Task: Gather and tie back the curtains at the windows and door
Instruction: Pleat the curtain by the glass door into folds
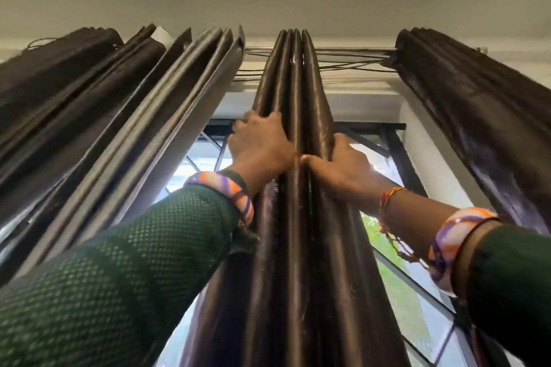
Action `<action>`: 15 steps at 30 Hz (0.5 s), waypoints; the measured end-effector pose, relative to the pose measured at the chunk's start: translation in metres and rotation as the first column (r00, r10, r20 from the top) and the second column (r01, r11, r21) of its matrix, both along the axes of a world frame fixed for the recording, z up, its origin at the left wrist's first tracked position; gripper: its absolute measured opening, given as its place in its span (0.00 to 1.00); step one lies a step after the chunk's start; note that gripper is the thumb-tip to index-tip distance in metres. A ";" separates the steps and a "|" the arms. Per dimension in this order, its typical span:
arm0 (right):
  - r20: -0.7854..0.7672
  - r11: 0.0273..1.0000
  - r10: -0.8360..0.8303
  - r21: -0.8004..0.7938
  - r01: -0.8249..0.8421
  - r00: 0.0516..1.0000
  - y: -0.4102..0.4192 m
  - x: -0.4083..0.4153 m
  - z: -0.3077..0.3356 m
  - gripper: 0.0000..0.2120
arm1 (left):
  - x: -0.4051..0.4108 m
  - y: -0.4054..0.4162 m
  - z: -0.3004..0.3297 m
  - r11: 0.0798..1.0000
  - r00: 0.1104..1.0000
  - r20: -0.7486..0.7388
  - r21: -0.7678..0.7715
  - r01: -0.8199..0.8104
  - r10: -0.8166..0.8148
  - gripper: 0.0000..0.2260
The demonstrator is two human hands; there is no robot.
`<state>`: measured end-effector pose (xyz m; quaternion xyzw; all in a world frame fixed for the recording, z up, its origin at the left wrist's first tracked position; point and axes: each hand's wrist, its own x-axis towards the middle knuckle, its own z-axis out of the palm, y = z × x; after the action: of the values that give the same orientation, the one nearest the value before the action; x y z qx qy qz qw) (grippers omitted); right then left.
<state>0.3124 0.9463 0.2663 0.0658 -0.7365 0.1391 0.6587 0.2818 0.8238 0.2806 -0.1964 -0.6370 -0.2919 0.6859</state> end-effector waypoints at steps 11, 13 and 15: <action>-0.028 0.953 -0.292 0.075 0.293 0.956 -0.033 -0.011 -0.001 0.32 | -0.027 -0.041 -0.026 0.936 0.951 0.306 -0.322 0.140 -0.037 0.17; -0.196 0.851 -0.417 0.258 0.457 0.888 -0.042 -0.009 -0.015 0.26 | -0.031 -0.038 -0.029 0.945 0.955 0.295 -0.300 0.131 -0.039 0.15; -0.206 0.801 -0.328 0.457 0.387 0.922 -0.053 -0.011 -0.034 0.24 | -0.035 -0.034 -0.036 0.954 0.962 0.270 -0.279 0.106 -0.028 0.12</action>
<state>0.3017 0.8937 0.2322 0.0978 -0.7066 -0.1827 0.6766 0.2463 0.7901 0.2447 -0.2763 -0.7513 -0.2416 0.5485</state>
